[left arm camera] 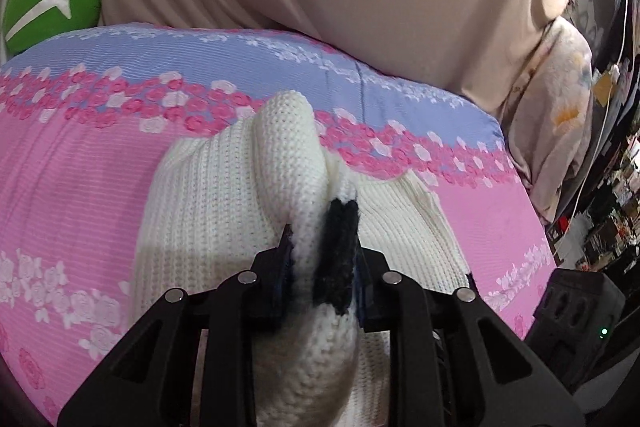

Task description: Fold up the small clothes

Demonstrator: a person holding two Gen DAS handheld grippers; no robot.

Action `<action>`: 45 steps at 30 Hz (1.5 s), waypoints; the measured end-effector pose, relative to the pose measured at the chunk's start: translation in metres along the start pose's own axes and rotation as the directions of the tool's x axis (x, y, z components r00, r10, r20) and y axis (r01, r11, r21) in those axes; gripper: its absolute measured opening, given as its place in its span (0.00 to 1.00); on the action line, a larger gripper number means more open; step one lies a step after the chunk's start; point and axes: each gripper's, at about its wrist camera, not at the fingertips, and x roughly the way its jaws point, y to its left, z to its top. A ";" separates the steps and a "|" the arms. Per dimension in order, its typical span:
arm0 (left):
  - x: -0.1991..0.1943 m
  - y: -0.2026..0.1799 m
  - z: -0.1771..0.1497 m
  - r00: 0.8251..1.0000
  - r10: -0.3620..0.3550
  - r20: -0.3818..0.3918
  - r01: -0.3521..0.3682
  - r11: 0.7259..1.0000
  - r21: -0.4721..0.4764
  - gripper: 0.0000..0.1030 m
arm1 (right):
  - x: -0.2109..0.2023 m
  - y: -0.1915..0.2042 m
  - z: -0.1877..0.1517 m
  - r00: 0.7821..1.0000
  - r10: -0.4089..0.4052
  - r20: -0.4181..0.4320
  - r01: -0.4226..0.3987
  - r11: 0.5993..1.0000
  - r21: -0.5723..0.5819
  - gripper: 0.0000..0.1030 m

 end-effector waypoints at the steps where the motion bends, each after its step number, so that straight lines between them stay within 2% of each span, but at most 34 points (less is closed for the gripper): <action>1: 0.010 -0.011 -0.005 1.000 0.001 -0.020 -0.001 1.000 0.020 0.23 | -0.010 -0.008 -0.002 1.000 -0.022 0.005 0.022 1.000 0.011 0.23; 4: 0.039 -0.031 -0.019 0.998 0.013 -0.065 -0.009 0.998 0.055 0.22 | -0.040 -0.032 -0.009 0.996 -0.090 0.012 0.089 0.995 0.044 0.25; 7: 0.044 -0.053 -0.031 0.995 0.097 -0.014 -0.094 0.987 0.129 0.23 | -0.062 -0.048 -0.011 0.991 -0.133 0.018 0.131 0.989 0.069 0.28; 10: 0.043 -0.061 -0.034 0.994 0.105 -0.013 -0.101 0.983 0.153 0.25 | -0.071 -0.054 -0.008 0.990 -0.136 0.022 0.134 0.988 0.083 0.29; 12: 0.029 -0.057 -0.032 0.998 0.058 -0.013 -0.056 0.988 0.142 0.27 | -0.074 -0.054 -0.006 0.993 -0.114 0.021 0.112 0.990 0.083 0.32; 14: 0.002 -0.053 -0.029 1.000 -0.031 0.001 0.030 0.992 0.123 0.30 | -0.075 -0.045 -0.003 0.995 -0.102 0.016 0.101 0.994 0.051 0.39; 15: -0.013 -0.048 -0.028 0.998 -0.065 0.010 0.063 0.992 0.113 0.44 | -0.077 -0.040 -0.002 0.995 -0.097 0.014 0.097 0.995 0.032 0.48; 16: -0.033 -0.040 -0.028 0.995 -0.095 0.033 0.091 0.991 0.098 0.65 | -0.076 -0.035 0.001 0.996 -0.090 0.010 0.090 0.996 0.018 0.54; 17: -0.049 -0.034 -0.029 0.992 -0.106 0.062 0.100 0.991 0.092 0.72 | -0.074 -0.031 0.007 0.998 -0.068 0.006 0.068 0.998 0.015 0.63; 18: -0.066 -0.028 -0.031 0.990 -0.101 0.100 0.092 0.992 0.092 0.77 | -0.073 -0.027 0.010 0.999 -0.038 0.004 0.038 0.999 0.020 0.65; 21: -0.094 -0.005 -0.036 0.988 -0.003 0.156 -0.010 0.997 0.080 0.78 | -0.061 -0.019 0.022 0.998 0.056 -0.022 -0.055 0.997 0.058 0.70; 24: -0.093 0.025 -0.046 0.994 0.037 0.099 -0.039 0.999 0.021 0.78 | -0.040 -0.007 0.028 0.992 0.103 -0.078 -0.095 0.990 0.103 0.71; 27: -0.081 0.044 -0.063 0.997 0.074 0.036 -0.073 0.997 -0.007 0.78 | -0.015 0.006 0.027 0.983 0.087 -0.160 -0.070 0.992 0.107 0.73; 29: -0.072 0.048 -0.075 0.997 0.074 -0.006 -0.074 0.997 -0.001 0.78 | 0.006 0.012 0.024 0.973 0.058 -0.224 -0.038 0.995 0.089 0.74; 31: -0.064 0.051 -0.084 0.997 0.067 -0.040 -0.067 0.998 0.004 0.78 | 0.026 0.018 0.018 0.958 0.048 -0.283 -0.031 0.997 0.064 0.73; 32: -0.059 0.052 -0.088 0.996 0.072 -0.058 -0.072 0.997 0.007 0.78 | 0.032 0.020 0.016 0.953 0.062 -0.297 -0.048 0.997 0.053 0.57; 33: -0.054 0.053 -0.090 0.994 0.079 -0.070 -0.078 0.997 0.008 0.78 | 0.034 0.022 0.014 0.951 0.068 -0.302 -0.058 0.997 0.042 0.31; 34: -0.052 0.054 -0.093 0.993 0.082 -0.081 -0.082 0.997 0.007 0.78 | 0.031 0.023 0.016 0.953 0.083 -0.292 -0.075 0.996 0.040 0.28; 35: -0.049 0.056 -0.094 0.992 0.080 -0.093 -0.080 0.997 0.003 0.78 | 0.019 0.021 0.020 0.959 0.141 -0.247 -0.127 0.989 0.070 0.26; 37: -0.048 0.058 -0.097 0.993 0.065 -0.102 -0.065 0.998 0.002 0.79 | -0.009 0.011 0.028 0.963 0.215 -0.160 -0.200 0.974 0.107 0.24; 38: -0.047 0.057 -0.098 0.993 0.057 -0.106 -0.056 0.998 0.009 0.79 | -0.020 0.000 0.029 0.971 0.202 -0.129 -0.188 0.976 0.114 0.24; 39: -0.044 0.056 -0.099 0.993 0.052 -0.109 -0.051 0.999 0.014 0.79 | -0.023 -0.012 0.027 0.978 0.167 -0.124 -0.151 0.981 0.125 0.24; 41: -0.032 0.056 -0.103 0.989 0.046 -0.139 -0.044 0.999 0.016 0.80 | -0.003 -0.041 0.016 0.974 0.053 -0.222 -0.024 0.991 0.133 0.26; 42: -0.025 0.057 -0.105 0.987 0.041 -0.155 -0.039 0.999 0.012 0.81 | 0.002 -0.054 0.007 0.971 0.063 -0.230 -0.026 0.987 0.158 0.22; 43: -0.025 0.053 -0.106 0.989 0.057 -0.140 -0.053 0.998 0.027 0.81 | -0.003 -0.058 0.004 0.975 0.107 -0.197 -0.072 0.981 0.179 0.23; 45: -0.030 0.044 -0.104 0.989 0.068 -0.130 -0.061 0.996 0.059 0.80 | -0.020 -0.050 0.003 0.980 0.078 -0.184 -0.049 0.986 0.160 0.34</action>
